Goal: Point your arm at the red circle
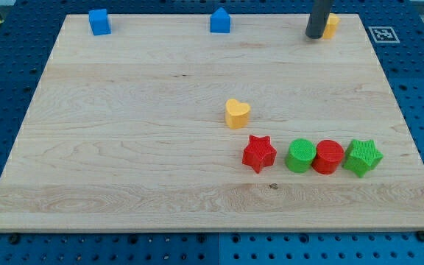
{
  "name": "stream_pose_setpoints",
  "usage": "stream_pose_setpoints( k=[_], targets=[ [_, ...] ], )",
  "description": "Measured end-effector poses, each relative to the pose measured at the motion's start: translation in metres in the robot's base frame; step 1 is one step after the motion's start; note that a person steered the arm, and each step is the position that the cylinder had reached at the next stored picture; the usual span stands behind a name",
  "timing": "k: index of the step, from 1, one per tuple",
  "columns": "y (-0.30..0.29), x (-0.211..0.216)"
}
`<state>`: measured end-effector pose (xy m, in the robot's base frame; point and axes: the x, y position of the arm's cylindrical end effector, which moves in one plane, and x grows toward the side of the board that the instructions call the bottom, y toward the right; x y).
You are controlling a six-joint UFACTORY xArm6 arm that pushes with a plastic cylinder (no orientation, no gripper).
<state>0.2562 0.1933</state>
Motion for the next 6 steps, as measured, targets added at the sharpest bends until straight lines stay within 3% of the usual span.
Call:
stream_pose_setpoints(
  k=[3,4,6],
  targets=[
    [0.014,-0.001],
    [-0.009,0.031],
    [-0.017,0.181]
  ],
)
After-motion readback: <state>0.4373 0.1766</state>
